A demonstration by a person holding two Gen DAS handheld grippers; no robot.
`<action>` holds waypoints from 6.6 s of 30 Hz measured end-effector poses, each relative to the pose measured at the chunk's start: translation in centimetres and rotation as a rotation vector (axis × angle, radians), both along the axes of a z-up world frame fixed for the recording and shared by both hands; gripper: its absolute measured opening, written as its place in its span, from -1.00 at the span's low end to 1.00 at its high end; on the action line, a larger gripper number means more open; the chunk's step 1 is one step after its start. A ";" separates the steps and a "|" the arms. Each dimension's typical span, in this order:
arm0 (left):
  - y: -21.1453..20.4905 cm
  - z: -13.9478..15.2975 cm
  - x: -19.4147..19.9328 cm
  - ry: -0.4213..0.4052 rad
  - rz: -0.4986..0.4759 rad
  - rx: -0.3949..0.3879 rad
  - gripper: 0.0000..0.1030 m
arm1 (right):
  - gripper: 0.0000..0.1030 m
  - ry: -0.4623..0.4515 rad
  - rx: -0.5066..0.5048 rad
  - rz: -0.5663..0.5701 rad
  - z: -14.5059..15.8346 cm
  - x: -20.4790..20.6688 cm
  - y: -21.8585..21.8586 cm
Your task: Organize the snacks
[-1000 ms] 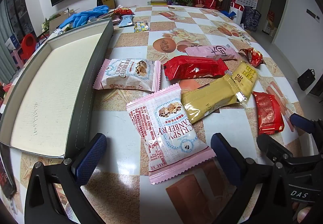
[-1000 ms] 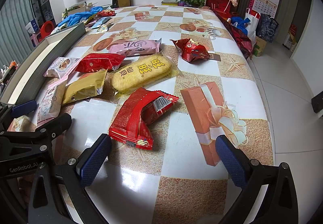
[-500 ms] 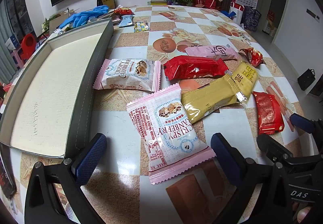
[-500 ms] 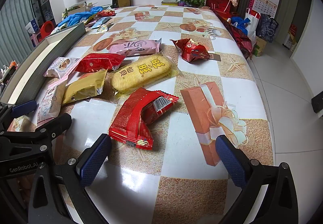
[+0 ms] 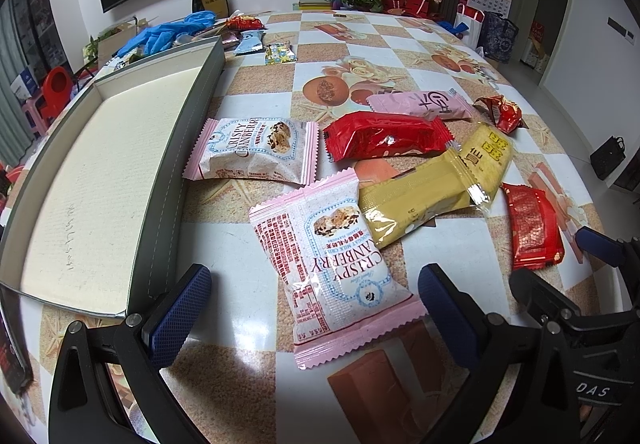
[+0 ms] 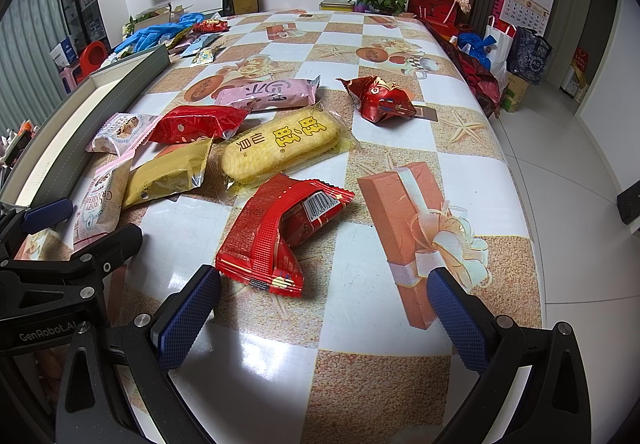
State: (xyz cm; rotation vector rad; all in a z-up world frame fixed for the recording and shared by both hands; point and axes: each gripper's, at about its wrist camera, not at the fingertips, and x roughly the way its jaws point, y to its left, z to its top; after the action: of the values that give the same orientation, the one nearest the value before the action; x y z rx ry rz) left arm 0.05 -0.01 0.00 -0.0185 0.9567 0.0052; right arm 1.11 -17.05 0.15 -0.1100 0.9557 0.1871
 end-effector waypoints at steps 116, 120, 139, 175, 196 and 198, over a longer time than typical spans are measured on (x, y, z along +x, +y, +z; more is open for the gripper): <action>9.7 7.4 0.0 -0.058 0.026 -0.039 -0.18 | -0.49 -0.037 0.250 0.090 10.8 1.8 8.6; 12.0 7.6 0.4 -0.056 0.078 -0.038 -0.18 | -0.49 -0.041 0.236 0.162 11.3 2.3 11.9; 18.3 5.5 1.0 0.009 0.200 -0.084 -0.19 | -0.49 0.064 0.249 0.291 8.6 4.1 20.6; 19.2 6.8 -1.0 -0.032 0.217 -0.044 -0.18 | -0.49 0.089 0.319 0.305 7.8 2.7 21.2; 21.0 6.1 2.2 -0.007 0.244 -0.071 -0.19 | -0.49 0.082 0.296 0.329 9.4 6.1 23.9; 21.1 6.1 2.5 -0.008 0.247 -0.074 -0.19 | -0.49 0.086 0.295 0.330 9.2 6.5 24.1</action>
State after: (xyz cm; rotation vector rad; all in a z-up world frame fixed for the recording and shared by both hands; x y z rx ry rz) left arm 2.57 21.11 6.08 -0.2047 0.9418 0.1978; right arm 7.56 7.02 9.38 0.0135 0.9816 0.6380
